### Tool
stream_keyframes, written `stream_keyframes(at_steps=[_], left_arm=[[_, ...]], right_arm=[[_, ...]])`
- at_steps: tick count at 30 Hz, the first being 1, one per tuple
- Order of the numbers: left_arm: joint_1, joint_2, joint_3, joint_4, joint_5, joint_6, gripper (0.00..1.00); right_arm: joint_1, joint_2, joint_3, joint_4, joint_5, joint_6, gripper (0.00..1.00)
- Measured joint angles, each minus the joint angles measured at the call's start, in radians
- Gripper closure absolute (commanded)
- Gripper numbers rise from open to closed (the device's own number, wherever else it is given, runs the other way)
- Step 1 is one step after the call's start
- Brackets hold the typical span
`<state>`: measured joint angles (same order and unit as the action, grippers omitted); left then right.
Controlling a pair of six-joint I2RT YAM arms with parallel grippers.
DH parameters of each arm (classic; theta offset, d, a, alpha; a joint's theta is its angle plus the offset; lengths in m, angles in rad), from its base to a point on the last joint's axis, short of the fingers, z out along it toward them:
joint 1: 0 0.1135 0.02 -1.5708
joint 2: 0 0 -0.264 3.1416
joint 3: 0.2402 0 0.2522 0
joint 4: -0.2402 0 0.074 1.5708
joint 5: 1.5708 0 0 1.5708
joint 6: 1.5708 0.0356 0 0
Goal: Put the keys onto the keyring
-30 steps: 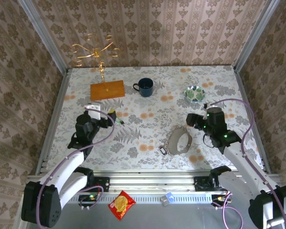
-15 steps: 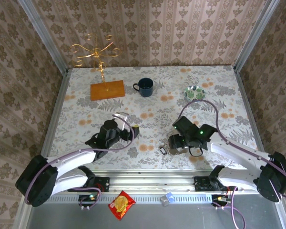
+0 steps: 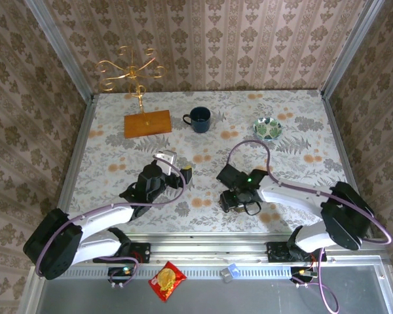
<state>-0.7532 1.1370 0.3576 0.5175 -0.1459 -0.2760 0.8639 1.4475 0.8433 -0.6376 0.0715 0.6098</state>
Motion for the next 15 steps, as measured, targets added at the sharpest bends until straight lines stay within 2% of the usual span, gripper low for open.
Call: stream_keyframes(at_steps=[15], left_arm=[[0.0, 0.0, -0.001, 0.007, -0.016, -0.002, 0.1]], right_arm=[[0.026, 0.146, 0.041, 0.023, 0.057, 0.008, 0.59]])
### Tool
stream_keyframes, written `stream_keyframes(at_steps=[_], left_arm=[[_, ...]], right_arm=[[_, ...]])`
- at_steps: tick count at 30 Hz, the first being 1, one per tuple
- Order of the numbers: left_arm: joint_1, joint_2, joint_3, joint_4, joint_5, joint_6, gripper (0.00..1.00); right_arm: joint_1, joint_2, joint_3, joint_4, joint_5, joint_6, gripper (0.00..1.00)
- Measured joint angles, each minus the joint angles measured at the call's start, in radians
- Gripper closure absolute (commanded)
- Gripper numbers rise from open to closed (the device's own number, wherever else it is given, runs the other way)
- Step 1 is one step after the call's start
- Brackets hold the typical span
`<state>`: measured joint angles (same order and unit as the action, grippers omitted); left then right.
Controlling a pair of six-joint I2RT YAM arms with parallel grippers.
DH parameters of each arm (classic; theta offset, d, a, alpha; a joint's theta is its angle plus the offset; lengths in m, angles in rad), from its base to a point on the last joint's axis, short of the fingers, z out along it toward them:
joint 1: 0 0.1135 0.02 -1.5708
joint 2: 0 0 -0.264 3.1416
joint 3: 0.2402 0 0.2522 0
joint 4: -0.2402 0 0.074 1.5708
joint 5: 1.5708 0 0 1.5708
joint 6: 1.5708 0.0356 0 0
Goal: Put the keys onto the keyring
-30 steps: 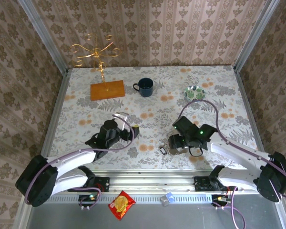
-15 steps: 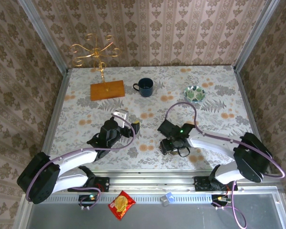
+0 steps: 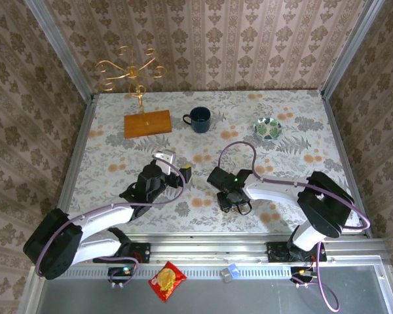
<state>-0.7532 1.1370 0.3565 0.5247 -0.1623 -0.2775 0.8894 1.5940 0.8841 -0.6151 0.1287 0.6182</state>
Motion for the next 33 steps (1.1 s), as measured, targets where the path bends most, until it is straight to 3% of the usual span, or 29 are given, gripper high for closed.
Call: stream_keyframes(at_steps=[9, 20, 28, 33], left_arm=[[0.0, 0.0, 0.0, 0.0, 0.0, 0.0, 0.11], [0.0, 0.0, 0.0, 0.0, -0.002, 0.0, 0.11], [0.0, 0.0, 0.0, 0.0, -0.004, 0.0, 0.12], [0.0, 0.0, 0.0, 0.0, -0.004, 0.0, 0.11]], right_arm=[[0.0, 0.012, 0.004, -0.007, 0.063, 0.016, 0.69], [-0.044, 0.018, 0.013, -0.017, 0.111, 0.018, 0.73], [-0.116, 0.016, 0.0, -0.016, 0.127, 0.018, 0.73], [-0.158, -0.007, -0.028, -0.016, 0.111, 0.01, 0.66]])
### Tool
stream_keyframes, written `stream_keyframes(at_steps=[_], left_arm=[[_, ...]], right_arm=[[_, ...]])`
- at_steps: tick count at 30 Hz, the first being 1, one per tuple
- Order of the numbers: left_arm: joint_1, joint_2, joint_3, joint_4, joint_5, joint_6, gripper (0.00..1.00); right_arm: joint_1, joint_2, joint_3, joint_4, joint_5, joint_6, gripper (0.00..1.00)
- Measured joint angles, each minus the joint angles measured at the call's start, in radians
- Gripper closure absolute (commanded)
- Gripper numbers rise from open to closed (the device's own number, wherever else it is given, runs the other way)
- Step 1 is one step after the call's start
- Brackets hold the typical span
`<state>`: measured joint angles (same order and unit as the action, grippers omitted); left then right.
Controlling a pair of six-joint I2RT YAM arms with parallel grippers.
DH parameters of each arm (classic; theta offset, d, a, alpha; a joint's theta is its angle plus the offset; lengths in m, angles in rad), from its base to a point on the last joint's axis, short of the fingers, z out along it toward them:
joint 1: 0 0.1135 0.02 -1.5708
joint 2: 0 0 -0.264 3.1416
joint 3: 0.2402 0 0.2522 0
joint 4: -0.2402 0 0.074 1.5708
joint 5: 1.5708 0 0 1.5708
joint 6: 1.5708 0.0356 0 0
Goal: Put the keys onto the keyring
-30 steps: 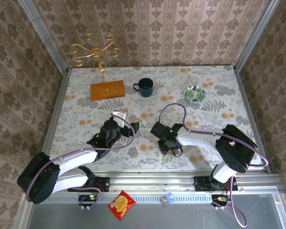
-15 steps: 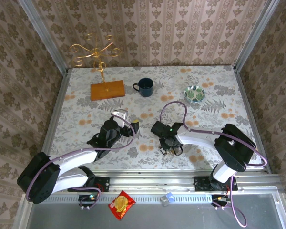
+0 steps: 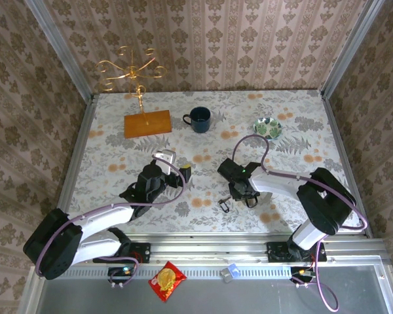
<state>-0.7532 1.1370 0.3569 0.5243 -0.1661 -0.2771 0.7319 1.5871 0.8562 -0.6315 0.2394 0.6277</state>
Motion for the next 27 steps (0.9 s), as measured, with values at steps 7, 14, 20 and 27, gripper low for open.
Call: stream_keyframes(at_steps=[7, 14, 20, 27], left_arm=[[0.0, 0.001, 0.0, 0.002, 0.0, 0.0, 0.11], [0.0, 0.04, 0.0, 0.059, 0.011, 0.0, 0.11], [-0.004, 0.061, 0.0, 0.114, 0.035, 0.003, 0.0], [-0.005, 0.031, 0.047, -0.011, -0.058, -0.037, 0.0]], right_arm=[[-0.001, -0.17, -0.037, -0.031, -0.075, -0.001, 0.61], [-0.001, -0.388, -0.126, -0.13, -0.091, 0.053, 0.57], [-0.001, -0.495, -0.207, -0.205, -0.09, 0.142, 0.54], [-0.001, -0.581, -0.254, -0.234, -0.089, 0.214, 0.53]])
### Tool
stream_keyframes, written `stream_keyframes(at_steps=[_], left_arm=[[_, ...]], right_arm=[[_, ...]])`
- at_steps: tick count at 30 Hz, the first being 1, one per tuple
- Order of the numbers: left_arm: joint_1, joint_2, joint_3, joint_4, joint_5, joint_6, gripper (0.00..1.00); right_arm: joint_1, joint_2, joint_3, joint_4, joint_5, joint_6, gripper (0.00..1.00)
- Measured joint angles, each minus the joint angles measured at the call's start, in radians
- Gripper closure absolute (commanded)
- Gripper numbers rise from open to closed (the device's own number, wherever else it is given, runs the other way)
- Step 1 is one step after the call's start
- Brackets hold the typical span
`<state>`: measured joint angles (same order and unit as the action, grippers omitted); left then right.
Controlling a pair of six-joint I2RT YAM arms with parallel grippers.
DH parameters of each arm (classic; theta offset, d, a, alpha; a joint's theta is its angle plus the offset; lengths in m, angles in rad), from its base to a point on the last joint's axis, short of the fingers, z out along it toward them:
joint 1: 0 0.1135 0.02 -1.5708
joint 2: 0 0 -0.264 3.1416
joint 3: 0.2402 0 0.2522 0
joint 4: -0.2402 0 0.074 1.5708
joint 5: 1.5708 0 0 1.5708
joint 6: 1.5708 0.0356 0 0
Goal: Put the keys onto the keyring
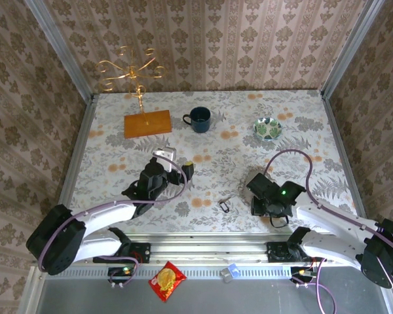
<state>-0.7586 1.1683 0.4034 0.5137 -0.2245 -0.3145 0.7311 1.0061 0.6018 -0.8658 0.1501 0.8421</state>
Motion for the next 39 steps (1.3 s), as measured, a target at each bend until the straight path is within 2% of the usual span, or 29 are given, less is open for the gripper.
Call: stream_keyframes(at_steps=[3, 6, 12, 16, 20, 30, 39], left_arm=[[0.0, -0.041, 0.026, -0.052, -0.037, 0.004, 0.0], [0.008, -0.101, 0.015, -0.069, -0.027, 0.027, 0.0], [0.137, -0.188, -0.047, -0.072, 0.11, -0.01, 0.0], [0.157, -0.188, -0.066, -0.077, 0.18, -0.054, 0.01], [0.115, -0.167, -0.066, -0.082, 0.201, -0.093, 0.04], [-0.133, -0.047, -0.043, -0.103, 0.121, -0.12, 0.06], [-0.162, -0.016, -0.035, -0.095, 0.085, -0.12, 0.07]], right_arm=[[0.0, -0.004, -0.003, -0.006, 0.0, 0.012, 0.52], [0.0, -0.004, -0.003, -0.006, 0.0, 0.023, 0.52], [0.0, -0.004, -0.006, -0.006, 0.0, 0.031, 0.52], [0.0, -0.004, -0.016, -0.007, 0.0, 0.043, 0.52], [0.0, -0.004, -0.019, -0.007, 0.0, 0.057, 0.52], [-0.001, 0.009, -0.019, 0.0, 0.003, 0.138, 0.53], [-0.001, 0.099, -0.019, 0.076, -0.001, 0.183, 0.57]])
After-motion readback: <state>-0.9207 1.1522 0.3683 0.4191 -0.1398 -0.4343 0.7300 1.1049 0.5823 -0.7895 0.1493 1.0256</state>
